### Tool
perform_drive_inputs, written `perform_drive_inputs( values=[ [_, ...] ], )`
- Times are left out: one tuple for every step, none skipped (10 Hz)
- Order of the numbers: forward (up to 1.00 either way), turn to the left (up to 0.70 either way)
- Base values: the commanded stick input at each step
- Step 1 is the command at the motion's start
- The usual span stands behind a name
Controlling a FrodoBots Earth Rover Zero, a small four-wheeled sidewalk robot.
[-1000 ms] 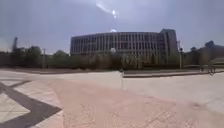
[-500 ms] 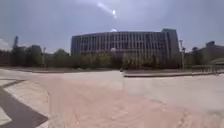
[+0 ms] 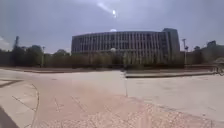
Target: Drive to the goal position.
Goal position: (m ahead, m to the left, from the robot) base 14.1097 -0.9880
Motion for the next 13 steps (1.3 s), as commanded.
perform_drive_inputs(
  values=[
    [0.7, 0.0],
    [0.7, 0.0],
    [0.7, 0.0],
    [0.7, 0.0],
    [0.7, 0.0],
    [0.7, 0.0],
    [0.7, 0.0],
    [0.7, 0.0],
    [0.7, 0.0],
    [0.7, 0.0],
    [0.7, 0.0],
    [0.7, 0.0],
    [0.7, 0.0]
  ],
)
